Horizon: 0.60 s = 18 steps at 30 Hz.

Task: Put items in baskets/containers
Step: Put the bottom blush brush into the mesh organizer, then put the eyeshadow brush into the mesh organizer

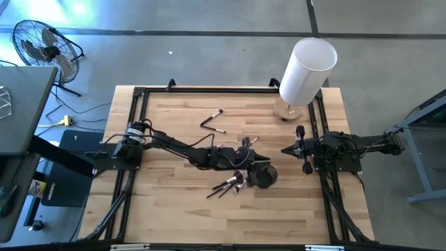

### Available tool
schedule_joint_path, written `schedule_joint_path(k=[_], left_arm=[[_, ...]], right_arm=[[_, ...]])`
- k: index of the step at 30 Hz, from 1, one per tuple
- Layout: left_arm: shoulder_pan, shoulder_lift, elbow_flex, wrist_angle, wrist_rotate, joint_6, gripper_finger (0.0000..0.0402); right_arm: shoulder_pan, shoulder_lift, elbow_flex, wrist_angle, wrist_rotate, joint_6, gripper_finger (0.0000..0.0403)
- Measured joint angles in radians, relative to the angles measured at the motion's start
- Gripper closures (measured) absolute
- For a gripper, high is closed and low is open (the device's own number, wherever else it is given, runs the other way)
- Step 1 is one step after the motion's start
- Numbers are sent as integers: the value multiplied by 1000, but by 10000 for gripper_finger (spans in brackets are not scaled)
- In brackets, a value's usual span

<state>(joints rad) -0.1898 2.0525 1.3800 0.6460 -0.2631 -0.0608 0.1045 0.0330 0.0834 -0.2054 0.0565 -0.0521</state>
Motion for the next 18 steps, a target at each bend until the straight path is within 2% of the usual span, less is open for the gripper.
schedule_joint_path(k=[6, 8, 11, 15, 18], left_arm=[[0, 0, 28, -19, 8, 0, 324], [-4, -21, 59, -81, 20, 0, 323], [-7, -76, 129, -283, 38, -5, 327], [-8, -129, 246, -706, 40, -135, 343], [-12, -159, 280, -815, 39, -148, 370]], right_arm=[[0, 0, 0, 0, 0, 0, 402], [0, 0, 0, 0, 0, 0, 402], [0, 0, 0, 0, 0, 0, 402], [0, 0, 0, 0, 0, 0, 402], [0, 0, 0, 0, 0, 0, 402]])
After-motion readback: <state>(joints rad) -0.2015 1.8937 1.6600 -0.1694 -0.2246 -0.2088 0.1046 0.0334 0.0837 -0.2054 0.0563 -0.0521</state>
